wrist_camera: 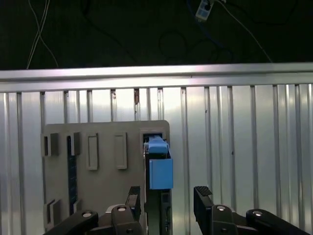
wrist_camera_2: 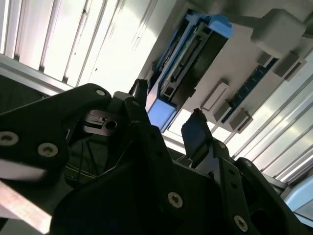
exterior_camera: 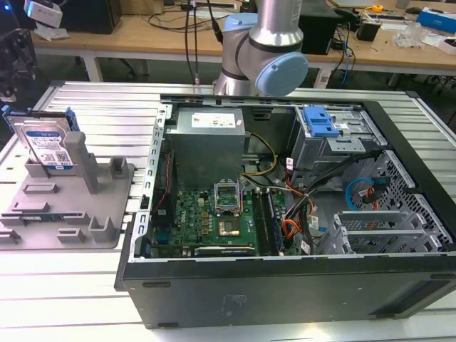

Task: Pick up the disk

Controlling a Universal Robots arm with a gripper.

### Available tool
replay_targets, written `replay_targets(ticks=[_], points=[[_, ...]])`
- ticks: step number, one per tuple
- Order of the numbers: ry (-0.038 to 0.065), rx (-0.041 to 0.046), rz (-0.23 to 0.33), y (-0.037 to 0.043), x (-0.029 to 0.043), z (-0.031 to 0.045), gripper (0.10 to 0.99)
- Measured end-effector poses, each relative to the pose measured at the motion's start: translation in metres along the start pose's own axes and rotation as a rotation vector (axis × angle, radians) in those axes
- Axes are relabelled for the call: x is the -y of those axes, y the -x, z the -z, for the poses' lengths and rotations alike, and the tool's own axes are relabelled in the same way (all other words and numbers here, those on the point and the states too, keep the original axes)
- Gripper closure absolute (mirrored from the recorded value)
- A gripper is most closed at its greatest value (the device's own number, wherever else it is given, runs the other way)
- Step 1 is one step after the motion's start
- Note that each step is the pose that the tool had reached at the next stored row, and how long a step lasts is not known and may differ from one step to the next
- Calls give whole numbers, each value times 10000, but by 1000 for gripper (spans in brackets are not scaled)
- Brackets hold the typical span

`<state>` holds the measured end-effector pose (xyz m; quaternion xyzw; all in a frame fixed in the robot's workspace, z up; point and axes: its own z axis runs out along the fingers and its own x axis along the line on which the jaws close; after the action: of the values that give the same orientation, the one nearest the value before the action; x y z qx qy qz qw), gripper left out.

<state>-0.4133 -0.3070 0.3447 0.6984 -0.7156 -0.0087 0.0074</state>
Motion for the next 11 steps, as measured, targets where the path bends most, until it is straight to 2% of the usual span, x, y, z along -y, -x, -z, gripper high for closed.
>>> replay_targets(ticks=[5,9,11], points=[[-1,-17,131,-5,-102,-30,529],[1,-18,145,-11,-107,-30,529],[-1,-18,144,-45,-106,-34,529]])
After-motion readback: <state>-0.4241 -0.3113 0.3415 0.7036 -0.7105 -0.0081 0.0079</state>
